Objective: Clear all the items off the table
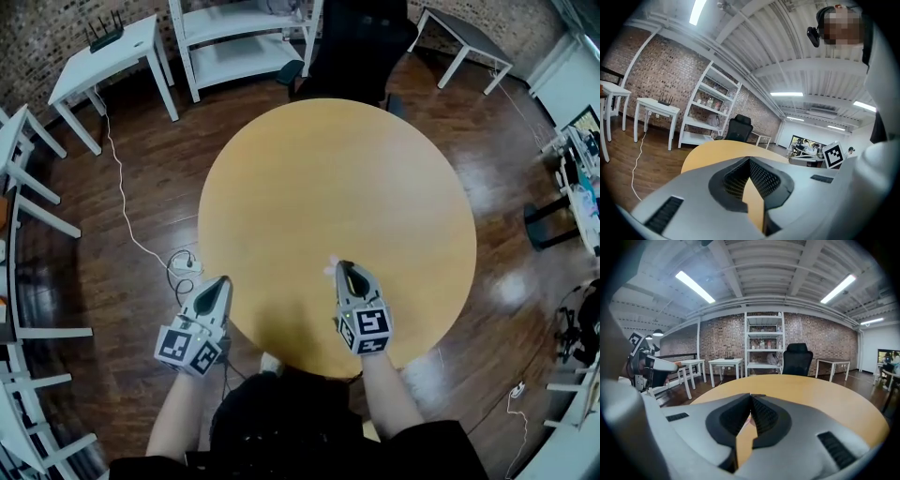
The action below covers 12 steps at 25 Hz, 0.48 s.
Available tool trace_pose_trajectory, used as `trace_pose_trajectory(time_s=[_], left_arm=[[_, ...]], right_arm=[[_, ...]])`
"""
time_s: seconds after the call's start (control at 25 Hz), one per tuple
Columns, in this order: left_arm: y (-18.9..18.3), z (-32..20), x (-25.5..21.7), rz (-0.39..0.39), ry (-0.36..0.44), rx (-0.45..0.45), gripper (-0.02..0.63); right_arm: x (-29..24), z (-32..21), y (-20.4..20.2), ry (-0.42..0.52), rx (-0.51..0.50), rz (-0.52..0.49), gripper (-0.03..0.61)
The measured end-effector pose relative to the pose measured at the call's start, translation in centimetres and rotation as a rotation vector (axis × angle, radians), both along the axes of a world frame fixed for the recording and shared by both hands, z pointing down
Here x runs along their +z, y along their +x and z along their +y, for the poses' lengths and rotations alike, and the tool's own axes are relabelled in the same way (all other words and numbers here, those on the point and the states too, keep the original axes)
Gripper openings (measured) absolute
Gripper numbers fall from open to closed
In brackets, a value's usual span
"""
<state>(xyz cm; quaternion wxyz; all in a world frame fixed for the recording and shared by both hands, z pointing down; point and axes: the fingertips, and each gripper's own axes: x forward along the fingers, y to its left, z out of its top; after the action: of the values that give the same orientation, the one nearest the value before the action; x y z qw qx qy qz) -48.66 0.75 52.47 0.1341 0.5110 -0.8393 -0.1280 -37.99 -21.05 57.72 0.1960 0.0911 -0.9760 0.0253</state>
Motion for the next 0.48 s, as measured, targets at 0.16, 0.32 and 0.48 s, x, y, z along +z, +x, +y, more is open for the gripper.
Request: trace_pose_trajectory(time_s=[0.16,0.32,0.48], left_arm=[[-0.4,-1.1,-2.3,-0.049,0.063,0.059,0.000],[1.4,-4.4,-4.1,-0.083,0.125,0.167,0.000],[4.0,-9.0,-5.5,-0.098,0.172,0.318,0.000]], right_arm=[[-3.2,0.4,1.6,0.048,0.069,-0.050,0.003],[-6.1,-1.1,6.0,0.108,0.173,-0.096,0.003],[-8.1,-3.8,12.0,0.167,0.355,-0.137,0.002]])
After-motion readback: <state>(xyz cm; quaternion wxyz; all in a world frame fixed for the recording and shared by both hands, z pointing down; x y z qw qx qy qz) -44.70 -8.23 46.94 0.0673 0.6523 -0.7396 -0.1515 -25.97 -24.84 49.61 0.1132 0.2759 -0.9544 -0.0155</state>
